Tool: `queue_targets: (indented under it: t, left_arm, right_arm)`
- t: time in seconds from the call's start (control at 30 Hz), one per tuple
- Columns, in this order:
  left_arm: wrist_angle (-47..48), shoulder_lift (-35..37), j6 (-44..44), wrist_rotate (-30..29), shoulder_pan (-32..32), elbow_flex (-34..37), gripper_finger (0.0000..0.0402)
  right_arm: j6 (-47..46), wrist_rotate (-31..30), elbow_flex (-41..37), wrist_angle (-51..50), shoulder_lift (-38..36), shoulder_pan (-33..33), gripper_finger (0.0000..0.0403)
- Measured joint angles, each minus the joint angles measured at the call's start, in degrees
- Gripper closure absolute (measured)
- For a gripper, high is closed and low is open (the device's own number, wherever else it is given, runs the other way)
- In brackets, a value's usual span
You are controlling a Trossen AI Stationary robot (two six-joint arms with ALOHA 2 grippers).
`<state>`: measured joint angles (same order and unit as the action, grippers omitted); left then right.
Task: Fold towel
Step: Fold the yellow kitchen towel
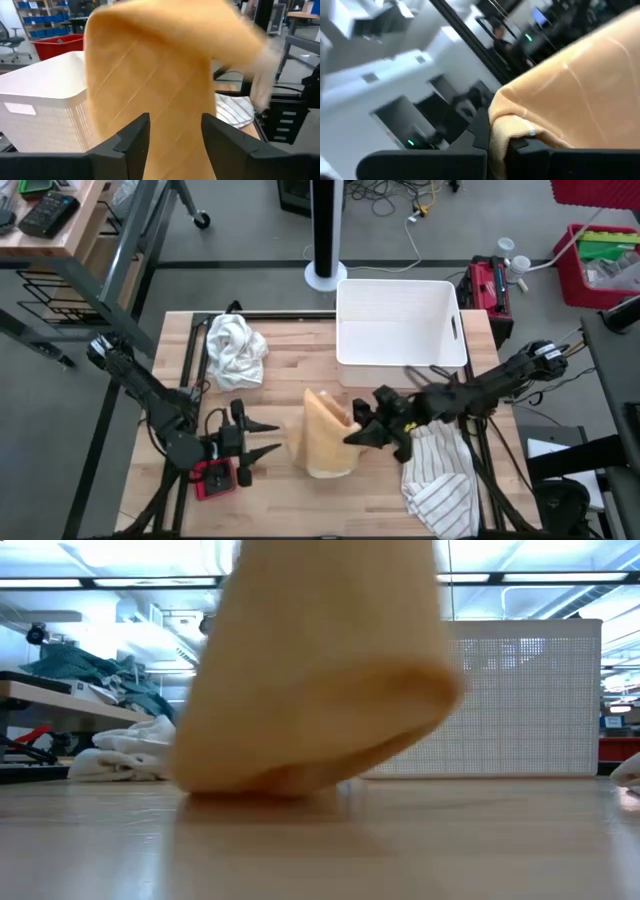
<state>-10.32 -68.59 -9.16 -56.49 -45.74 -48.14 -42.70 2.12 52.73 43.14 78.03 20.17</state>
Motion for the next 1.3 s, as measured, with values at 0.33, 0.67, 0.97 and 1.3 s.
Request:
queue_targets:
  t: [0.33, 0.67, 0.97, 1.3]
  left_arm:
    - [-7.87, -11.34, 26.60, -2.55, 0.04, -6.96, 0.0275]
    - [13.49, -26.42, 37.91, -26.27, -0.01, -24.90, 0.0256]
    - [14.89, -34.32, 46.72, -33.51, 1.70, -28.63, 0.0202]
    - [15.00, -34.71, 54.76, -33.57, 4.48, -26.37, 0.0213]
  right_arm:
    - [2.82, -11.27, -1.05, -2.42, -0.99, -3.14, 0.0402]
    - [-7.67, -12.34, -6.91, -3.94, -0.96, -9.42, 0.0403]
    - [-13.75, -12.22, -8.10, -3.39, -0.88, -10.75, 0.0403]
    - [-13.20, -12.21, -7.89, -3.37, -0.88, -10.70, 0.0403]
